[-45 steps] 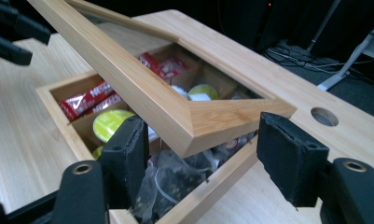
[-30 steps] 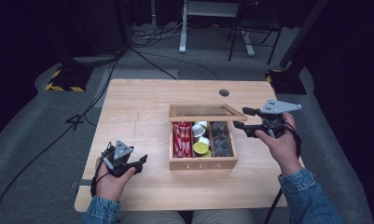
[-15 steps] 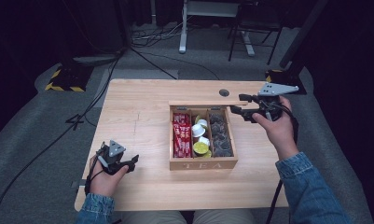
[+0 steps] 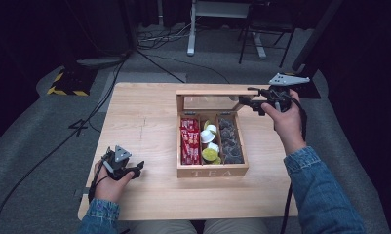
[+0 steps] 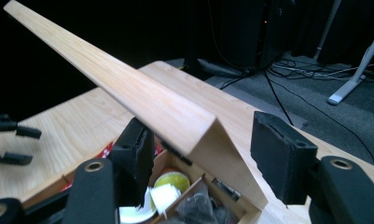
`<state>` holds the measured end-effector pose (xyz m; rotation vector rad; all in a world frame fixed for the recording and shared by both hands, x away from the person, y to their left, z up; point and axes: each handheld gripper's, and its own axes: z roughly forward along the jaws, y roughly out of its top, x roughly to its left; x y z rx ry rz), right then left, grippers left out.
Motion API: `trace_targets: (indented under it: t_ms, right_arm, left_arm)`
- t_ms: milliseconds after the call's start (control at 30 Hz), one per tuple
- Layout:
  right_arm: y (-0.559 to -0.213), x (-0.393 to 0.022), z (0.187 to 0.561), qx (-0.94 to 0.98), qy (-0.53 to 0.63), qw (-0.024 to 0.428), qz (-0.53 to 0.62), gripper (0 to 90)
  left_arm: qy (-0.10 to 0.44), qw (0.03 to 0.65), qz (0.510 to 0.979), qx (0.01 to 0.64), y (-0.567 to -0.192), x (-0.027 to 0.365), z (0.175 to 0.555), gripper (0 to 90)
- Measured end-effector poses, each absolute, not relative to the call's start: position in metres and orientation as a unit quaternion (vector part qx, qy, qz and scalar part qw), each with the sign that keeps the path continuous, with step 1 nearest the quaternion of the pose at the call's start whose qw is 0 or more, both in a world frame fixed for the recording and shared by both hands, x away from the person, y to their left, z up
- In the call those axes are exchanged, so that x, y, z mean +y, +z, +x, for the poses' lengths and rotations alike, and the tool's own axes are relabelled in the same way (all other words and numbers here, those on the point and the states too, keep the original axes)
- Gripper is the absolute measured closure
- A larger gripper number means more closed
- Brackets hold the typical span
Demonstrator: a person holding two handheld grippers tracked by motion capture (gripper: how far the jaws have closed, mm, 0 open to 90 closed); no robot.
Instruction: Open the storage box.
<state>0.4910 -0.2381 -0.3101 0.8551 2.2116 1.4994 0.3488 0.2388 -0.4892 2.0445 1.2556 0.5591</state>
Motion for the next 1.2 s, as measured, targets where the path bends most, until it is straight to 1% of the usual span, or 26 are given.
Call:
trace_targets:
  t_ms: [500, 733, 1200]
  right_arm:
    - [-0.307, -0.232, 0.519, 0.760, 0.535, 0.173, 0.326, 42.2]
    - [-0.316, -0.228, 0.533, 0.760, 0.527, 0.174, 0.338, 45.4]
    - [-0.344, -0.222, 0.556, 0.753, 0.516, 0.171, 0.371, 45.6]
  left_arm:
    - [0.208, 0.339, 0.777, 0.488, -0.492, 0.238, 0.354, 33.1]
    - [0.207, 0.340, 0.777, 0.487, -0.491, 0.239, 0.354, 33.1]
    - [0.204, 0.342, 0.779, 0.484, -0.491, 0.240, 0.353, 32.8]
